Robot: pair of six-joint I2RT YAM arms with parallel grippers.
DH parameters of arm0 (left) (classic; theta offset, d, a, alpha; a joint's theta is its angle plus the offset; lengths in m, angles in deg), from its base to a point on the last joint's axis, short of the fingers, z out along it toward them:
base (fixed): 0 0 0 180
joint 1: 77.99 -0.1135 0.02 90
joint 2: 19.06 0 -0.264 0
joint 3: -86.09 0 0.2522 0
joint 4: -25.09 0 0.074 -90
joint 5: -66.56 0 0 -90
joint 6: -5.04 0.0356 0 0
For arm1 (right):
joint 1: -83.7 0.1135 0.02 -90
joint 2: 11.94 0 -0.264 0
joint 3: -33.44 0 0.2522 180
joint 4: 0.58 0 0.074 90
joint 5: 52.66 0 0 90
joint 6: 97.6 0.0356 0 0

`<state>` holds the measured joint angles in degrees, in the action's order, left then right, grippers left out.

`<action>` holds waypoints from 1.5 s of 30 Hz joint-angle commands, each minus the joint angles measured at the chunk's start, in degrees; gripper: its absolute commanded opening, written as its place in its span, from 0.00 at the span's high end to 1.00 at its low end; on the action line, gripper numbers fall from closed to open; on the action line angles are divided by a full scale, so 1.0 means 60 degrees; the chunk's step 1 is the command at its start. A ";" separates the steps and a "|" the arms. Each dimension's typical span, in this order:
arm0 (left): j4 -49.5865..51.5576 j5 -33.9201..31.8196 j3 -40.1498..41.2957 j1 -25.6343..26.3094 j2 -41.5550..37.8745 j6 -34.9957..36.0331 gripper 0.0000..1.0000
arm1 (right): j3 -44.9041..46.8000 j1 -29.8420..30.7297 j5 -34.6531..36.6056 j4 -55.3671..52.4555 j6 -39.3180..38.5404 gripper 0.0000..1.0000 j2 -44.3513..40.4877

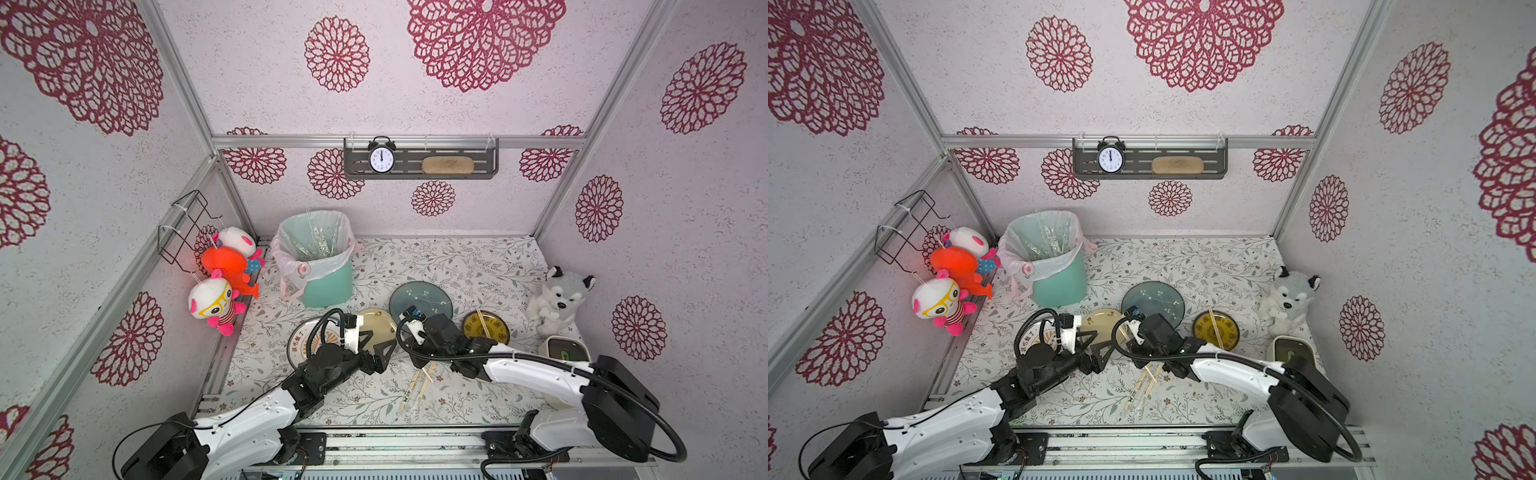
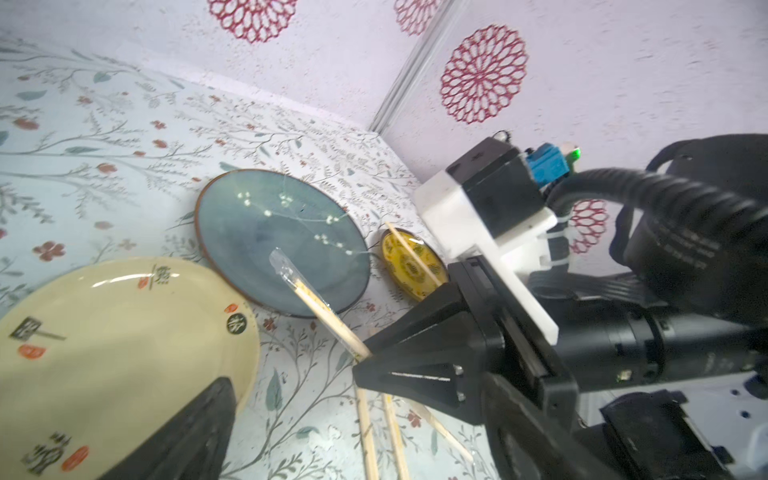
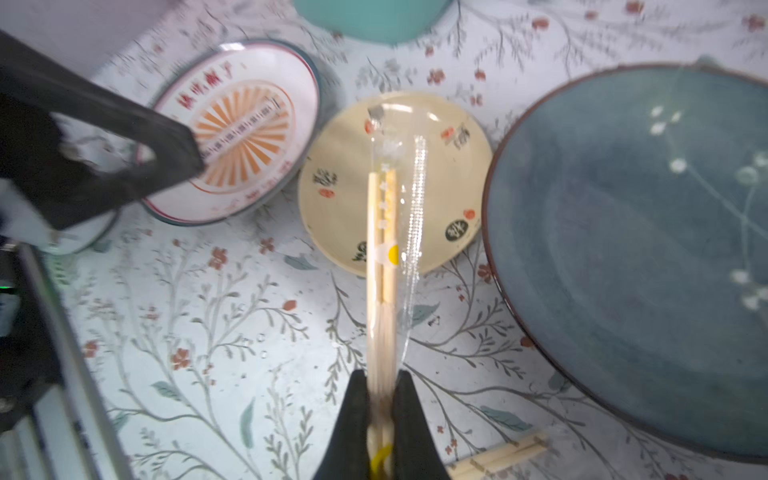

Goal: Remove the packaging of disposable chopsticks
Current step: Pick up the disposable chopsticks from the center of the board.

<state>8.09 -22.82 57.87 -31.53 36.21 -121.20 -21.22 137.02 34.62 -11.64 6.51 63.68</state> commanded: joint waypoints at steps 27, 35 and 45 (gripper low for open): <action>0.0242 -0.0368 -0.3256 0.1052 0.2198 0.0590 0.44 | 0.2450 0.0049 -0.0395 0.3353 -0.0624 1.00 -0.3873; -0.0248 -0.0441 -0.3222 0.1355 0.2744 0.0125 0.58 | 0.2452 0.0052 0.0272 0.3614 -0.0653 1.00 -0.3751; -0.0102 -0.0475 -0.3462 0.1358 0.2888 0.0160 1.00 | 0.2482 0.0049 0.0248 0.3988 -0.0621 1.00 -0.3236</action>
<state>7.87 -25.25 38.50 -23.53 53.01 -120.94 -6.10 137.13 35.28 9.88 3.53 43.81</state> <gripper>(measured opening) 0.038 0.097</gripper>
